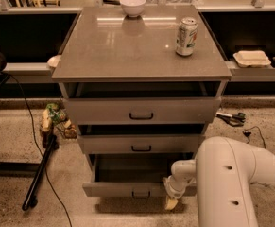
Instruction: Open bottom drawer
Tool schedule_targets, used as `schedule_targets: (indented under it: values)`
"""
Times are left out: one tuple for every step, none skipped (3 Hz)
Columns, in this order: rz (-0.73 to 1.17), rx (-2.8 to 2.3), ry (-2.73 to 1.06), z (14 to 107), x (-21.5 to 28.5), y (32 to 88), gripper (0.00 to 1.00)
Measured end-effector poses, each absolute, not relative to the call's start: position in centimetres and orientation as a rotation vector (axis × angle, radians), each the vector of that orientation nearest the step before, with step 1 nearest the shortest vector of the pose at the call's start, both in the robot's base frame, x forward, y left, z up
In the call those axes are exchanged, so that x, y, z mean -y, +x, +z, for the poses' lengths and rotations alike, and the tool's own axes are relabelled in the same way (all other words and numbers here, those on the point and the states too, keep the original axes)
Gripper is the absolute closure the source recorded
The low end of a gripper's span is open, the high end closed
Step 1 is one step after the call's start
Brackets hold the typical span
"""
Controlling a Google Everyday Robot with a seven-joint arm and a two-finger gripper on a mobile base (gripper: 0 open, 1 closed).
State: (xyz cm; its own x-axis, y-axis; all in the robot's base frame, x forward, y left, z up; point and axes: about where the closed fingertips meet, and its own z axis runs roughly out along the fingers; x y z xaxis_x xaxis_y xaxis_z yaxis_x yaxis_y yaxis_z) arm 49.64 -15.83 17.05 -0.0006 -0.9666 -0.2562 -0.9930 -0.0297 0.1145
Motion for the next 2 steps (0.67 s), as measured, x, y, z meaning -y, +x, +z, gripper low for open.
schedule_targets:
  values:
    - [0.404, -2.116, -2.148, 17.83, 15.83, 49.64, 0.65]
    - [0.404, -2.116, -2.148, 18.34, 15.84, 49.66, 0.89]
